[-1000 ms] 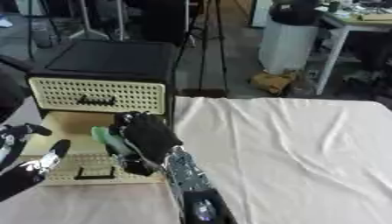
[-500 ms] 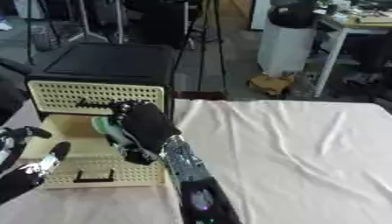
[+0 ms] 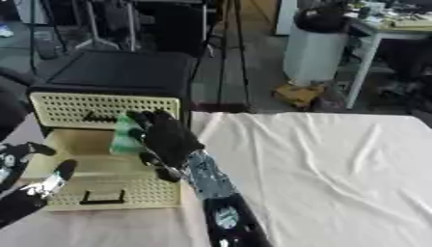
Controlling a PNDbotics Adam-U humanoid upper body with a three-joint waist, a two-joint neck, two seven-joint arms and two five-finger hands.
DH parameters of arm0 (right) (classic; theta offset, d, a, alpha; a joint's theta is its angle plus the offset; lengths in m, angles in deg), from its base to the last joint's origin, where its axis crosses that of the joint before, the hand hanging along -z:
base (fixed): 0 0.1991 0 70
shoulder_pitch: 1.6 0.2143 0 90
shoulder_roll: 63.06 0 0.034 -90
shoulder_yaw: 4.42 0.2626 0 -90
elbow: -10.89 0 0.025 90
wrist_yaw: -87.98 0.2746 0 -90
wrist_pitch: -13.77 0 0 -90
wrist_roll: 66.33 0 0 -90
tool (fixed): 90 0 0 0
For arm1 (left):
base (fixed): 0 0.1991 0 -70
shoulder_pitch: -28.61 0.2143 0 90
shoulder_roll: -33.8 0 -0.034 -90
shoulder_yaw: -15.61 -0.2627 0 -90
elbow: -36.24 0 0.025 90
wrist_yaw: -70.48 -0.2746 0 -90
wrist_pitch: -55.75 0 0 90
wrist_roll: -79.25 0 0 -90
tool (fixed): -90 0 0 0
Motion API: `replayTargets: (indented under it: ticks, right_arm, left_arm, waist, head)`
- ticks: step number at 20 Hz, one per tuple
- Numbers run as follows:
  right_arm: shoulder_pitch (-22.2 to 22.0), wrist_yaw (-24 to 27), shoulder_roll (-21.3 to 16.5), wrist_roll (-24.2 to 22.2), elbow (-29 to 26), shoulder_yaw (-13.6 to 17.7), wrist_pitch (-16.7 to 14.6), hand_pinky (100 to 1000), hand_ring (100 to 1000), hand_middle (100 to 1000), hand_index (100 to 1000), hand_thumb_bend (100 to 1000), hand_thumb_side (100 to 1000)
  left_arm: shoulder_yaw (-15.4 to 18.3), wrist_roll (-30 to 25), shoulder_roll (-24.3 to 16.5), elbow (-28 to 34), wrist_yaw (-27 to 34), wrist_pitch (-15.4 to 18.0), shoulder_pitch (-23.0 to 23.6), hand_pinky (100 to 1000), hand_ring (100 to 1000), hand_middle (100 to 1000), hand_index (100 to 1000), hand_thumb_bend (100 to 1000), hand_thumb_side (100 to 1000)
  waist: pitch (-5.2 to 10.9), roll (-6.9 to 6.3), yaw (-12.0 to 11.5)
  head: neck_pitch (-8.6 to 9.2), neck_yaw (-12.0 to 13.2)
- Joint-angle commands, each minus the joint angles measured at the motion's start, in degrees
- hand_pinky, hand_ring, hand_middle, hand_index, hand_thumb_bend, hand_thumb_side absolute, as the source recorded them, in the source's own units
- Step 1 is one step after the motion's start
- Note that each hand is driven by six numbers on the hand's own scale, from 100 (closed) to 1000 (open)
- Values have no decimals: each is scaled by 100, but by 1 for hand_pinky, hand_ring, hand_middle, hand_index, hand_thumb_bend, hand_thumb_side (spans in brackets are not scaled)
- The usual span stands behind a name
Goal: Pick up objects from table and place into drawer.
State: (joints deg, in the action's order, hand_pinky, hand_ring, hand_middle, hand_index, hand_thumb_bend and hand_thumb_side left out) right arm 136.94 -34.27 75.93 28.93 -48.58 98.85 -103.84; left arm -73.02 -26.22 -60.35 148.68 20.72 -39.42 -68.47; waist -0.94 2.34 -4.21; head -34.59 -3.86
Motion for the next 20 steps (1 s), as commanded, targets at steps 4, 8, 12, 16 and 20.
replayTargets:
  ticks: [4, 8, 12, 16, 20]
  right_arm:
    - [62, 122, 54, -122, -229, -5, -48, 901, 932, 974, 849, 182, 228]
    - [141, 338, 32, -90, -252, -40, -113, 896, 932, 969, 858, 175, 288]
    - [350, 696, -105, 13, -272, -70, -112, 880, 918, 924, 859, 128, 309]
    - [807, 1062, -567, 98, -48, -93, -50, 863, 896, 931, 853, 196, 263]
    - [1187, 1190, -1175, 103, 384, 9, 157, 858, 889, 941, 852, 214, 253]
  left_arm:
    - [28, -6, -43, 106, 3, 2, -43, 100, 100, 100, 731, 447, 1000]
    - [26, -8, -41, 105, 5, 1, -44, 100, 100, 100, 731, 447, 1000]
    - [7, -21, -46, 98, 22, 15, -44, 100, 100, 100, 731, 447, 1000]
    - [-13, -51, -69, 70, 36, 38, -26, 100, 100, 100, 730, 446, 1000]
    - [-4, -52, -126, 44, 23, 42, 19, 100, 100, 100, 729, 445, 1000]
  waist:
    - [52, -56, 14]
    - [57, -55, 19]
    - [68, -54, 35]
    - [101, -27, 47]
    - [144, 16, 114]
  head:
    - [50, 16]
    - [45, 16]
    - [37, -2]
    - [6, -31]
    - [-8, 33]
